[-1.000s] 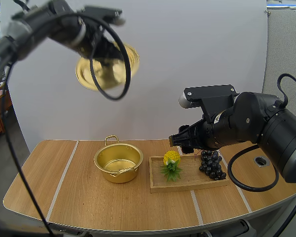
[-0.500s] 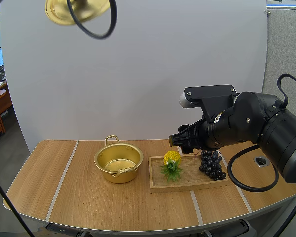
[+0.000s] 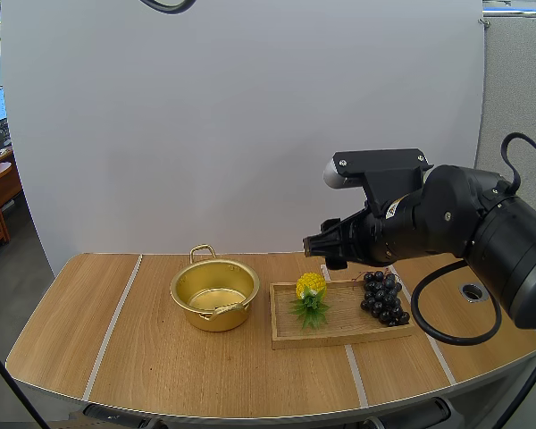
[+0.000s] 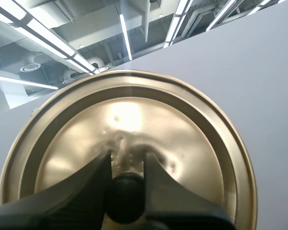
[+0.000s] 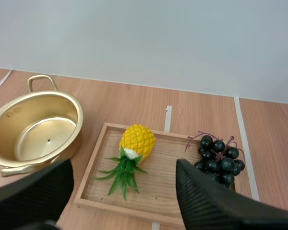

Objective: Open the pot, put the pineapple inside, and close it

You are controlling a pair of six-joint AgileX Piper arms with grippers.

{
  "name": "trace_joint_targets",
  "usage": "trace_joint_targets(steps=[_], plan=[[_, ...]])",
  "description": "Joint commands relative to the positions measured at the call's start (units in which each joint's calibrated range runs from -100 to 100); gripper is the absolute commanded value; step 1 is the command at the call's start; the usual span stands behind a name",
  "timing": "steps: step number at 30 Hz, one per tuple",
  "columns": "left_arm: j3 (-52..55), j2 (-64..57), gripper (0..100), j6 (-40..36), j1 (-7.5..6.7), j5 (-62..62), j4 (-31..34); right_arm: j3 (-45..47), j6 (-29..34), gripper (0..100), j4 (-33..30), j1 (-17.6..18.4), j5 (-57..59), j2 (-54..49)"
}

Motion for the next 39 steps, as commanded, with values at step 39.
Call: trace_joint_targets(steps=[39], plan=[[-0.51,-0.44,0,-0.59,-0.15,-1.84,0.35,-23.1,0.21,100,4.77,-0.21,-6.42,52.8]])
